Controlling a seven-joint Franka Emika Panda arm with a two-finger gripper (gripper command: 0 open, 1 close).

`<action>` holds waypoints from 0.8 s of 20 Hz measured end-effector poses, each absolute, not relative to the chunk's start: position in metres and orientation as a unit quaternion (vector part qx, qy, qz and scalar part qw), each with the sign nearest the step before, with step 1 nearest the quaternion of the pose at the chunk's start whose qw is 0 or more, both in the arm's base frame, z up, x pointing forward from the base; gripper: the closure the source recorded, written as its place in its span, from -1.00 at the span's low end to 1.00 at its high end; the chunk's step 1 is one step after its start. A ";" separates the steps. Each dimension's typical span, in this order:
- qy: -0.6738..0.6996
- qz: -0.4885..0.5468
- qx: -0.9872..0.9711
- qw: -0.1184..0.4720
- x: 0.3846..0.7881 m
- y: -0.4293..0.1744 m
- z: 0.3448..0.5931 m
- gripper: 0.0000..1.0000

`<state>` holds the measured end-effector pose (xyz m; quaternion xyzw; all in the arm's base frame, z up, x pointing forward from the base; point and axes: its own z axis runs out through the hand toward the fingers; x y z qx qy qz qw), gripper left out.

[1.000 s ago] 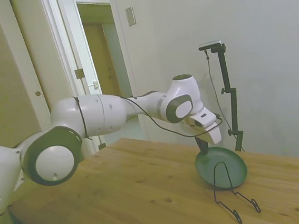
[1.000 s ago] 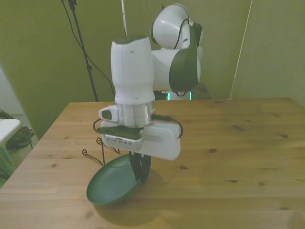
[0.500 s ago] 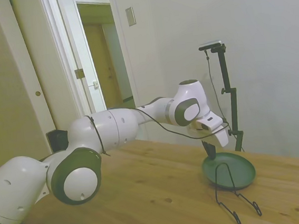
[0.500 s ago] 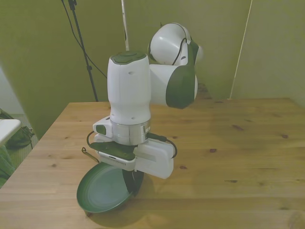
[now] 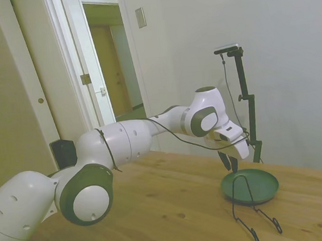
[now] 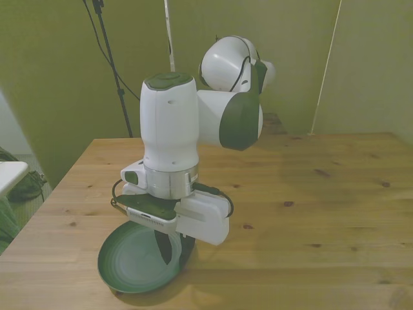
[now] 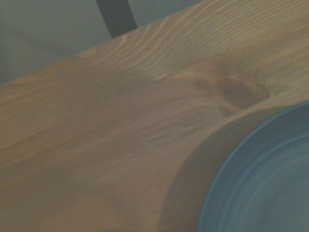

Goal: Unload the plate

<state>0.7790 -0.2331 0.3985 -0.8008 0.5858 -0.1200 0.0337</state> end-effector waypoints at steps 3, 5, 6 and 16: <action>0.581 -0.129 -0.801 0.056 0.777 -0.225 0.436 -1.00; 0.574 -0.134 -0.804 0.075 0.771 -0.215 0.473 -1.00; 0.570 -0.136 -0.806 0.084 0.768 -0.209 0.492 -1.00; 0.518 -0.119 -0.838 0.124 0.711 -0.107 0.633 -1.00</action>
